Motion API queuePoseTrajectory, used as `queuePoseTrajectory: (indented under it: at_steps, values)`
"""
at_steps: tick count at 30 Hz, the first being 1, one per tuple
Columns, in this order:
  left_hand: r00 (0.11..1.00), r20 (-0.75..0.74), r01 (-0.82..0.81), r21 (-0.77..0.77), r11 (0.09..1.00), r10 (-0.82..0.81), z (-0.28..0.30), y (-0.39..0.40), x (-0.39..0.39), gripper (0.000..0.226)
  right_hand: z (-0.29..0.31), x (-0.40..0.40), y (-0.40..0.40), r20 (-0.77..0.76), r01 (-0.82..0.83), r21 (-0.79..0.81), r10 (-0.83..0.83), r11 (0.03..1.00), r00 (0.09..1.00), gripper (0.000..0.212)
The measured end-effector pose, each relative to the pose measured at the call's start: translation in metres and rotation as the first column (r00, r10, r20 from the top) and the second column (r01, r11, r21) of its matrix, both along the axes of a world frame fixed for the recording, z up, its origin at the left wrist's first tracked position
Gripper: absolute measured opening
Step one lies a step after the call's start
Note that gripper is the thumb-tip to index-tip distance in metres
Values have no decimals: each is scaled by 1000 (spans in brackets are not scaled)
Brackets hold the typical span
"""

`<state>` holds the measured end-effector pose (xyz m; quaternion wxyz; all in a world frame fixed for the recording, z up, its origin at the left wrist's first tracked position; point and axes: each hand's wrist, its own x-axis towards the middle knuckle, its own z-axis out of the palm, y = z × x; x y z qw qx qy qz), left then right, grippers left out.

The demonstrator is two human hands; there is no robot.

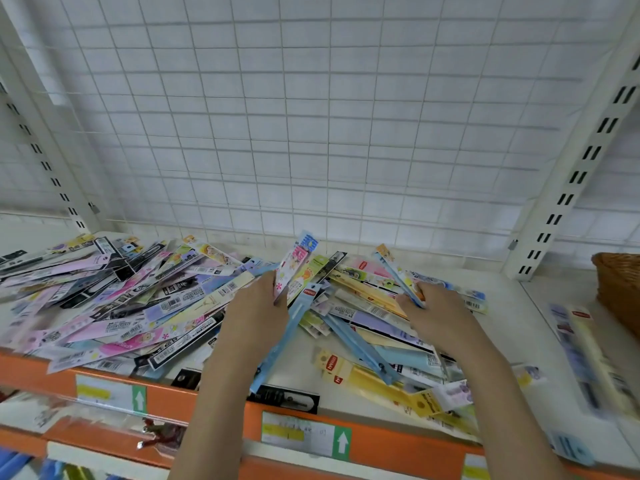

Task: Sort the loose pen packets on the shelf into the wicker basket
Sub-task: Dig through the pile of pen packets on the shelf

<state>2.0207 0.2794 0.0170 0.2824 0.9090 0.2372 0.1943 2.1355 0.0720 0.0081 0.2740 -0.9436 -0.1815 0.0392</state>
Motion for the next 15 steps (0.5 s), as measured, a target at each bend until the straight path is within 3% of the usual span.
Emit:
queuePoseTrajectory:
  at_steps: [3,6,8,11,15]
  values:
    - [992,-125,7,103,995,6,-6,-2,4,25,2,1,-7,21,35,-16,-34,999,999,34]
    - [955,-297,13,79,997,11,-16,-7,9,38,2,0,-14,10,64,3,-64,998,998,33]
    - [936,-350,2,114,994,38,-19,-9,12,33,3,-1,-16,2,69,12,-69,998,998,32]
    - [947,-309,-17,221,975,87,-16,-8,18,21,6,0,-19,-2,59,-5,-59,998,998,33]
    - [973,-225,-14,204,979,61,-3,2,26,21,10,0,-21,-9,53,-1,-53,999,999,32]
